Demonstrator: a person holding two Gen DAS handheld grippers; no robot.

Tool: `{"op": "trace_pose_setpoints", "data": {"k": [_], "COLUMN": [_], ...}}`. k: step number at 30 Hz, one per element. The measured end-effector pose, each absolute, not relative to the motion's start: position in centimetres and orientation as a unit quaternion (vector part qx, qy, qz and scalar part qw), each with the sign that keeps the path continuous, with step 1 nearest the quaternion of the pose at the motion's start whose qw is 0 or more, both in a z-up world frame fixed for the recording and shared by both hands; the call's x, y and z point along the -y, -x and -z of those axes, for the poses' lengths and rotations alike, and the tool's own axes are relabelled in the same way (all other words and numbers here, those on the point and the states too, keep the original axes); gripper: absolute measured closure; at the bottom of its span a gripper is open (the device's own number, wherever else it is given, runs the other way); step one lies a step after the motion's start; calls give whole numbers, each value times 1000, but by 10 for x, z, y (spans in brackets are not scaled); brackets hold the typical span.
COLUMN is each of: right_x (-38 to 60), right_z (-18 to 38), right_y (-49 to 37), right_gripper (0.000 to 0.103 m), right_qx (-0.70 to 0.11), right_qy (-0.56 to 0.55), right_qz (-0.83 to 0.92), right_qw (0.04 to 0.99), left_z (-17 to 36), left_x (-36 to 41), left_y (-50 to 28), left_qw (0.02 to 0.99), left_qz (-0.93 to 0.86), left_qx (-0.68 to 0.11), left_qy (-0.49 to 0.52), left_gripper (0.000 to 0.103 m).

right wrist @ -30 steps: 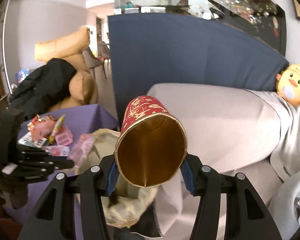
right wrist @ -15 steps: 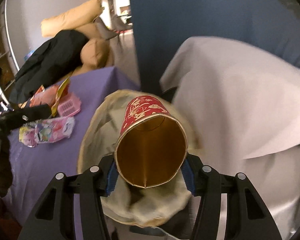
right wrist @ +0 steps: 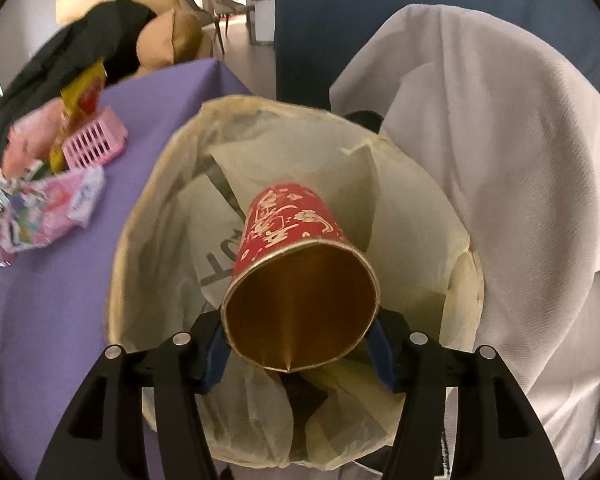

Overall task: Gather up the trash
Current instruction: 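Carry both items over the bin, open left tool then right tool to drop them, then move the left tool back and grasp the red snack wrapper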

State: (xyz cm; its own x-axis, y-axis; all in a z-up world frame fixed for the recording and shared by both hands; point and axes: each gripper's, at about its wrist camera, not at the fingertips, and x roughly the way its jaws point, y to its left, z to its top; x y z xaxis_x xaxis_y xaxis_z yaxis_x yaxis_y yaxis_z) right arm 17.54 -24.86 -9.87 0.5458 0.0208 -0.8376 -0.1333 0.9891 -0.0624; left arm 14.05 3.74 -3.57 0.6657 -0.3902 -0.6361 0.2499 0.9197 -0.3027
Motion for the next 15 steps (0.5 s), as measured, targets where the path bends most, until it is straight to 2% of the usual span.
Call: {"op": "trace_pose_setpoints", "data": {"k": [5,7,9,11,15], "right_x": [246,251,255,258,260], "right_z": [107,108,102,92,69], "right_y": [-181,-177,-173,-167,-157], "right_gripper": [47,40,39,30,30], "right_qx": [-493,-496,-482,-466,-444], "right_qy": [48,37,27,25,10], "right_qz": [-45,-45,-50,-49,-81], "right_qw": [867,867,874,883,892], "left_z": [40,41,42,44,47], "left_x": [-50,-53,-61,-70,-86], "left_y": [-138,-135,-133,-132,-129], "left_qw": [907,907,907,907,907], "left_qz": [165,164,162,156,139], "left_qx": [-374,-374,-373,-373,-374], "left_qy": [98,98,107,118,135], "left_gripper": [39,39,35,35,35]}}
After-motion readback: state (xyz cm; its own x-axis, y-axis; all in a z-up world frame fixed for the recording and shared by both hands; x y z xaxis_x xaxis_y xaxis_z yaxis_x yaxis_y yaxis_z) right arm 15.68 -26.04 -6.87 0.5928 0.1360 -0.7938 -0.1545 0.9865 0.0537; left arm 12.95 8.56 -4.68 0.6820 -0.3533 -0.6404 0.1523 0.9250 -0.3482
